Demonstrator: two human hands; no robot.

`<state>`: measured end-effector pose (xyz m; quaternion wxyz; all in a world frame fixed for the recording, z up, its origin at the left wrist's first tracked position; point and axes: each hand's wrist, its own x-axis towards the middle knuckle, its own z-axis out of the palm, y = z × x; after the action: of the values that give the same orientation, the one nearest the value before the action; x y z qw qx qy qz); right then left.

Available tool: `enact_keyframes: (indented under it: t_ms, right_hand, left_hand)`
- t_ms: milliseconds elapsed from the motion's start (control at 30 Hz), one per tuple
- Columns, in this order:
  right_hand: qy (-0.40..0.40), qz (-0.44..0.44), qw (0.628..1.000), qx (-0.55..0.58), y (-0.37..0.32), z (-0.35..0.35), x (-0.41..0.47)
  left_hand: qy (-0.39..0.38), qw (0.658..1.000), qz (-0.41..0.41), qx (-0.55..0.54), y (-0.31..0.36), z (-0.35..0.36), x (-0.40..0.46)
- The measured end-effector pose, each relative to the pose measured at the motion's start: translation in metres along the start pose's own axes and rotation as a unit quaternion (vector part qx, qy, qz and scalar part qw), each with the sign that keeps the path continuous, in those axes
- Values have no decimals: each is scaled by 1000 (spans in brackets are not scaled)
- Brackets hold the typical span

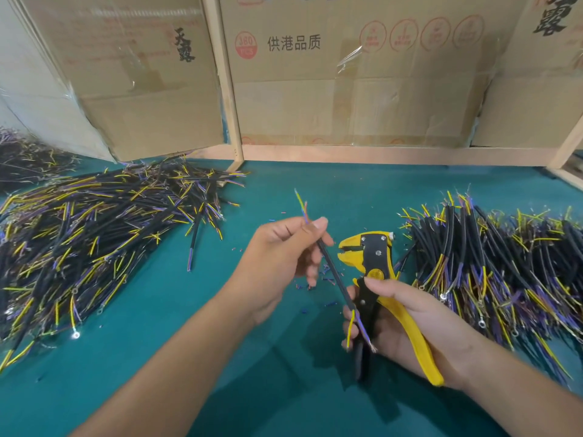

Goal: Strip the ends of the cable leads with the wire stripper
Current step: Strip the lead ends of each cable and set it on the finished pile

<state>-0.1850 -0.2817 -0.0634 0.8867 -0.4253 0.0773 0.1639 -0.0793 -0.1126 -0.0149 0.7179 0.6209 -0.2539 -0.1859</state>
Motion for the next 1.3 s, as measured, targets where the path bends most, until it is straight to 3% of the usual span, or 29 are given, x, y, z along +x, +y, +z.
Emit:
enact_keyframes:
  t_ms: [300,367,400,433,467,500,533,600,633,700,767,833,933,1033,1300]
  right_hand:
    - [2,-65,998,23,-4,26,-17]
    - [11,-72,997,15,-5,26,-18]
    - [14,-73,997,8,-5,25,-19]
    - [17,-71,997,0,-6,25,-19]
    - [20,-69,997,-7,-5,24,-19]
    - [20,-67,997,-14,-5,24,-19]
    - [19,-68,997,-22,-6,24,-19]
    - [22,-73,997,-31,-7,23,-20]
    - [23,-70,997,-31,-7,23,-20]
    - [11,-51,998,-31,-6,24,-20]
    - [-11,-38,998,-39,-3,24,-20]
    - [-28,-39,998,-32,-1,20,-19]
    - [-38,-48,998,-7,-6,11,-12]
    - [1,-47,998,40,-11,2,-5]
    - [81,-122,987,68,-20,2,-9]
  left_hand:
    - [57,998,-21,8,-8,7,1]
    - [110,991,-17,72,-7,7,0]
    - [160,972,15,173,-7,5,0]
    - [205,925,82,308,-6,2,-2]
    - [223,854,183,434,-3,0,-4]
    - [200,782,285,516,1,-2,-6]
    - [150,736,352,559,4,-2,-6]
    - [37,710,385,589,5,2,-8]
    - [-14,719,365,592,4,3,-9]
    - [-71,768,300,561,2,4,-11]
    - [-50,810,254,527,1,3,-12]
    - [-14,807,252,534,1,1,-13]
    - [-67,810,255,525,0,-1,-12]
    - [-101,788,263,547,-3,-7,-8]
    - [-47,917,190,347,-9,-14,0]
